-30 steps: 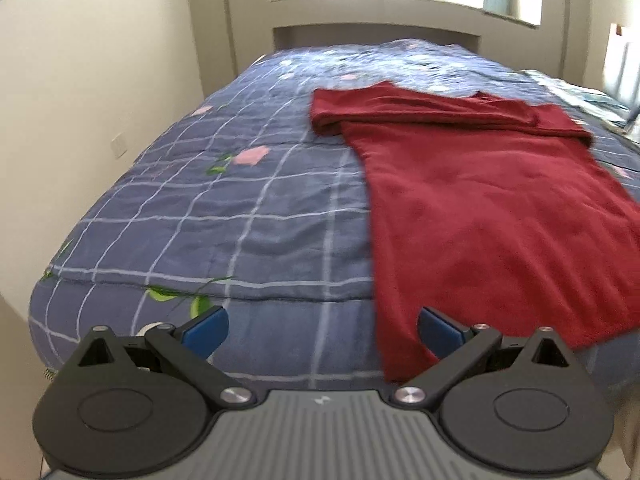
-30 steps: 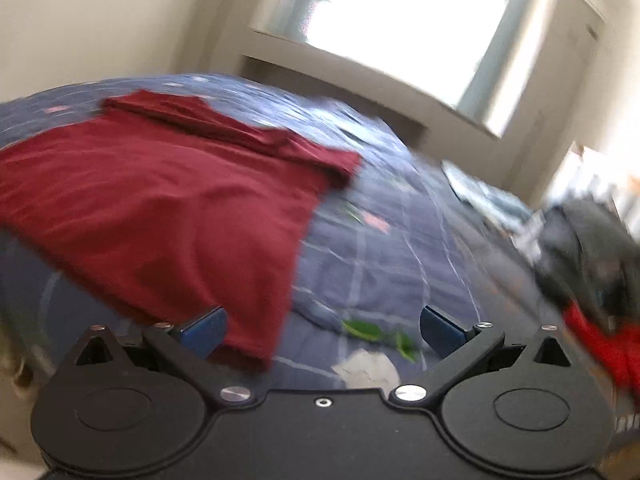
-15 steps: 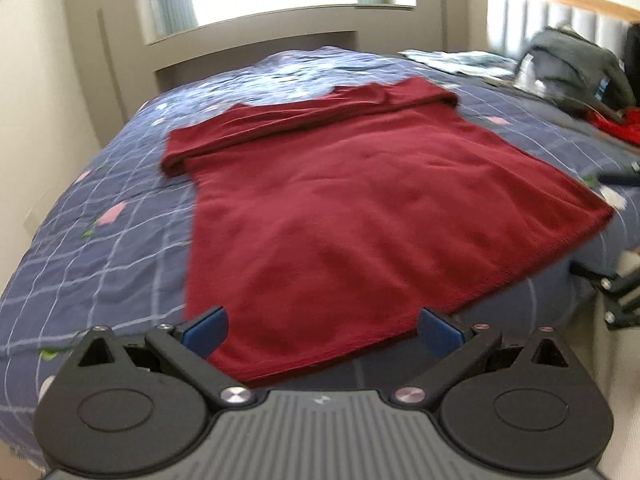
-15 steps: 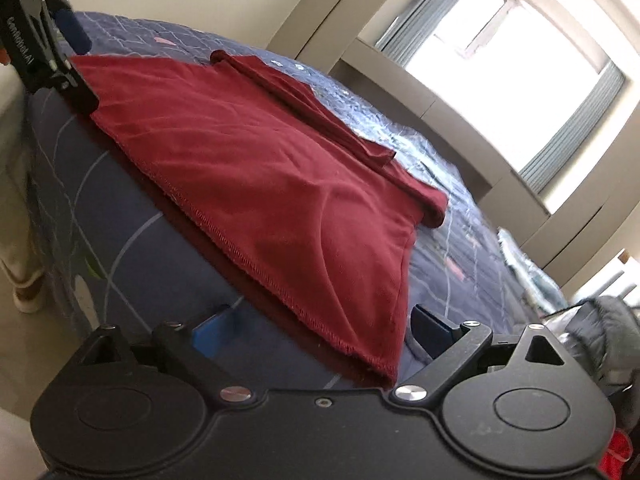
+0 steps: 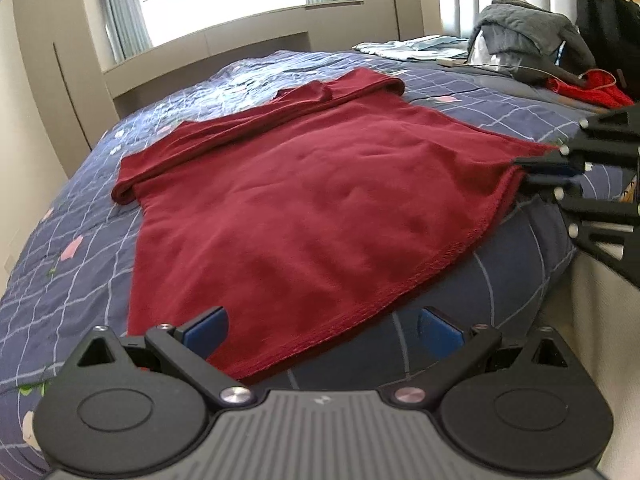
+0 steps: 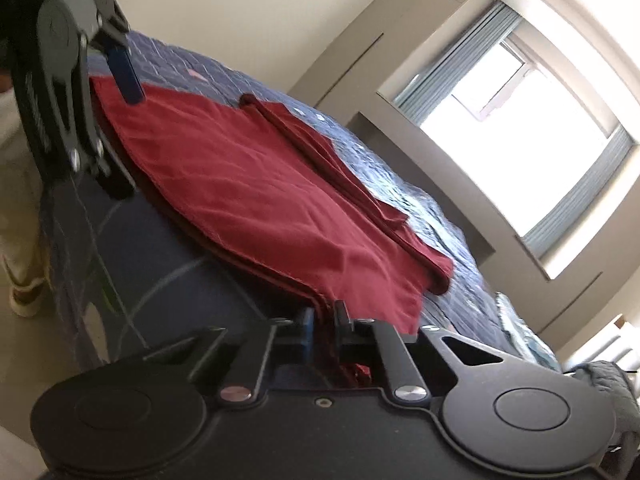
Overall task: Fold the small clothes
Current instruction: 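Grasp the red sweater's hem edge with the left and right tools, then lift the held hem with both tools and carry it over toward the collar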
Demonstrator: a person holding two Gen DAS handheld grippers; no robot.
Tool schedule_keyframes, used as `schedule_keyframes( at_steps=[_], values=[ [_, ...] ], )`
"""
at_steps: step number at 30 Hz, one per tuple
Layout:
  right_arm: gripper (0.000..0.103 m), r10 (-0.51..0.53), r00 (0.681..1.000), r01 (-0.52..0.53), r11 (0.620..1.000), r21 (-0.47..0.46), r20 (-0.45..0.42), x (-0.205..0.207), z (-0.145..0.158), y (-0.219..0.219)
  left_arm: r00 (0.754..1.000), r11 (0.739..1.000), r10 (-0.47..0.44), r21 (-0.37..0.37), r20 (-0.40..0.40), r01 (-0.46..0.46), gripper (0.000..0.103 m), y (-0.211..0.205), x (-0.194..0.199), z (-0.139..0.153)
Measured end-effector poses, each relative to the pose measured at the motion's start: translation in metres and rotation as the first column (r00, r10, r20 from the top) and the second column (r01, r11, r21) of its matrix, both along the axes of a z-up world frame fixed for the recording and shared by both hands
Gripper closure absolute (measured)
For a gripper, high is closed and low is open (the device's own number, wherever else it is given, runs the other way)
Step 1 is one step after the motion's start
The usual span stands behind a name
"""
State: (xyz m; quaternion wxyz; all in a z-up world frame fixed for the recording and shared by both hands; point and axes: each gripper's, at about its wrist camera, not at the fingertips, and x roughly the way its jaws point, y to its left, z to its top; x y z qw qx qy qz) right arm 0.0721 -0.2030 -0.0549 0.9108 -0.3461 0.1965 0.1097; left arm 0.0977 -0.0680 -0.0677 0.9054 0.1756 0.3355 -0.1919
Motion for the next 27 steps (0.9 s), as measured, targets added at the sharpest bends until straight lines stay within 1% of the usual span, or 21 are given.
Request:
schedule_keyframes(
  at_steps=[3, 5, 8, 11, 13, 14, 15, 16, 18, 20, 21, 22, 23, 24, 25, 27],
  values=[
    [0.099, -0.014, 1.0, 0.015, 0.992, 0.125, -0.012, 0.004, 0.024, -0.004, 0.999, 1.0, -0.015, 0.016, 0.033, 0.015, 0.0, -0.009, -0.003, -0.002],
    [0.099, -0.022, 1.0, 0.023, 0.983, 0.181, -0.004, 0.006, 0.039, -0.007, 0.998, 0.999, -0.015, 0.048, 0.067, 0.011, 0.0, -0.018, -0.004, -0.004],
    [0.099, -0.027, 1.0, 0.024, 0.971, 0.237, 0.01, 0.007, 0.061, -0.01, 0.993, 0.997, -0.017, 0.077, 0.119, 0.008, 0.001, -0.026, -0.005, -0.006],
    [0.099, -0.024, 1.0, 0.018, 0.964, 0.264, 0.02, 0.006, 0.076, -0.013, 0.986, 0.997, -0.016, 0.082, 0.163, 0.002, 0.007, -0.028, -0.005, -0.005],
    [0.099, -0.022, 0.999, 0.014, 0.964, 0.264, 0.026, 0.002, 0.08, -0.013, 0.978, 0.993, -0.007, 0.114, 0.209, -0.018, 0.02, -0.026, -0.007, -0.004],
    [0.099, -0.022, 0.999, 0.014, 0.964, 0.264, 0.027, 0.001, 0.081, -0.013, 0.974, 0.99, -0.001, 0.136, 0.228, -0.031, 0.024, -0.025, -0.006, -0.004],
    [0.099, -0.022, 0.999, 0.014, 0.964, 0.265, 0.027, -0.001, 0.081, -0.013, 0.969, 0.986, 0.006, 0.161, 0.247, -0.047, 0.03, -0.022, -0.006, -0.004],
    [0.099, -0.022, 0.999, 0.014, 0.964, 0.267, 0.025, -0.001, 0.081, -0.014, 0.966, 0.981, 0.012, 0.182, 0.26, -0.062, 0.037, -0.019, -0.005, -0.005],
    [0.099, -0.023, 1.0, 0.017, 0.963, 0.269, 0.019, -0.002, 0.081, -0.015, 0.963, 0.973, 0.026, 0.216, 0.268, -0.086, 0.046, -0.009, 0.001, -0.006],
    [0.099, -0.025, 1.0, 0.02, 0.965, 0.261, 0.016, -0.004, 0.079, -0.015, 0.963, 0.963, 0.039, 0.249, 0.265, -0.107, 0.049, 0.001, 0.005, -0.008],
    [0.099, -0.026, 1.0, 0.022, 0.968, 0.251, 0.013, -0.005, 0.076, -0.014, 0.964, 0.957, 0.045, 0.267, 0.263, -0.117, 0.055, 0.006, 0.007, -0.01],
    [0.099, -0.025, 1.0, 0.022, 0.97, 0.242, 0.008, -0.006, 0.073, -0.014, 0.965, 0.951, 0.047, 0.284, 0.258, -0.122, 0.062, 0.011, 0.009, -0.012],
    [0.099, -0.022, 1.0, 0.021, 0.973, 0.231, 0.003, -0.005, 0.07, -0.012, 0.967, 0.948, 0.044, 0.294, 0.251, -0.12, 0.066, 0.015, 0.011, -0.013],
    [0.099, -0.02, 1.0, 0.019, 0.976, 0.217, 0.001, -0.006, 0.066, -0.011, 0.971, 0.949, 0.04, 0.296, 0.234, -0.11, 0.076, 0.019, 0.013, -0.014],
    [0.099, -0.02, 1.0, 0.02, 0.979, 0.201, -0.002, -0.006, 0.062, -0.009, 0.976, 0.953, 0.035, 0.287, 0.214, -0.097, 0.088, 0.021, 0.015, -0.013],
    [0.099, -0.02, 1.0, 0.023, 0.986, 0.168, -0.016, -0.007, 0.052, -0.007, 0.983, 0.961, 0.022, 0.266, 0.183, -0.071, 0.094, 0.026, 0.016, -0.009]
  ],
)
